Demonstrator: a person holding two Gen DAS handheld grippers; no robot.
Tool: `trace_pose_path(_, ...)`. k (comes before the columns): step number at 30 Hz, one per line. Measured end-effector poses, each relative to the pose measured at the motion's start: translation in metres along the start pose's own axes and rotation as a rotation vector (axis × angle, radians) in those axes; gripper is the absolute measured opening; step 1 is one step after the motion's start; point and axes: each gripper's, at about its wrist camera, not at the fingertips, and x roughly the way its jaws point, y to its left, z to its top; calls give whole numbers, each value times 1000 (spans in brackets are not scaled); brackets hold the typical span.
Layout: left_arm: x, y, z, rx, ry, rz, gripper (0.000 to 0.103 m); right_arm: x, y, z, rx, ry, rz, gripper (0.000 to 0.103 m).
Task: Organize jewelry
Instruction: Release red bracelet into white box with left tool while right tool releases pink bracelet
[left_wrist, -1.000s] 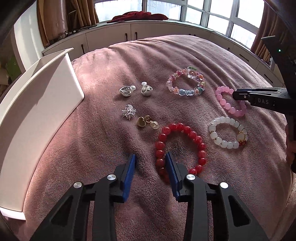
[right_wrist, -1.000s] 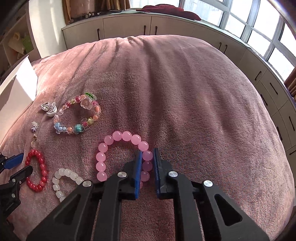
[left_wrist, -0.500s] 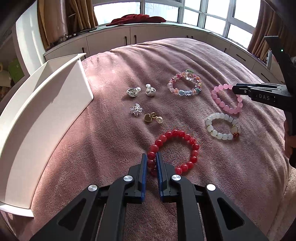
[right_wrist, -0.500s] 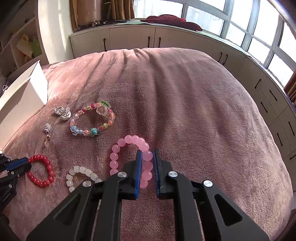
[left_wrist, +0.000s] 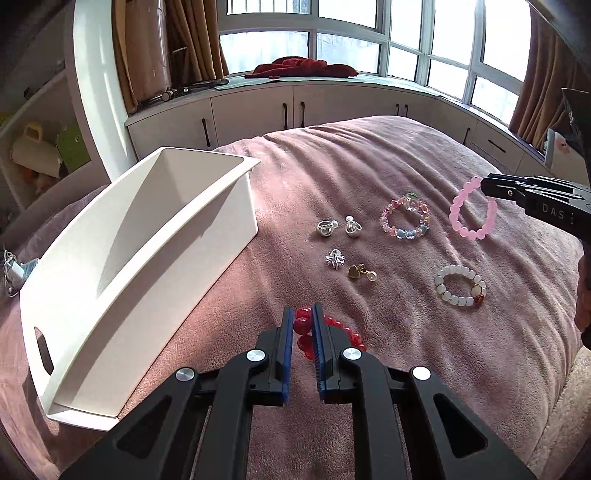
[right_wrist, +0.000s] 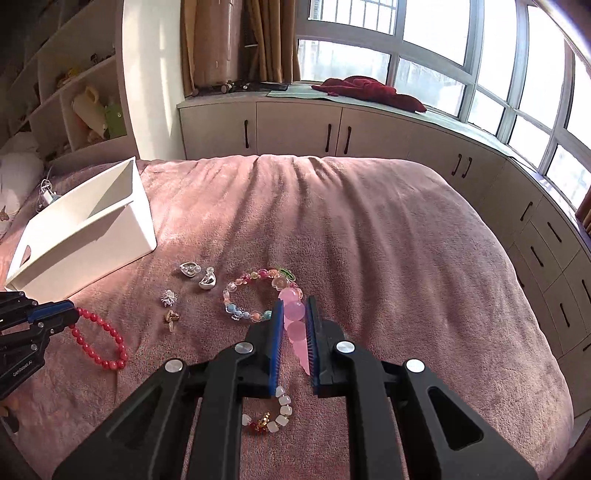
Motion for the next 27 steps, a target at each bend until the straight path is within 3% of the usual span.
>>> trace_pose_path(13,-56,96,45,-112,-118,108,15,-18,111,96,-99,-101,160,12)
trace_pose_path(22,-67,164,54,-172,-127,147,15,22,185,146,-98,-27,291,12)
trace_pose_path(27,-50,193,50,-199,-79,191,15,58,221,160,-90,46,325,13)
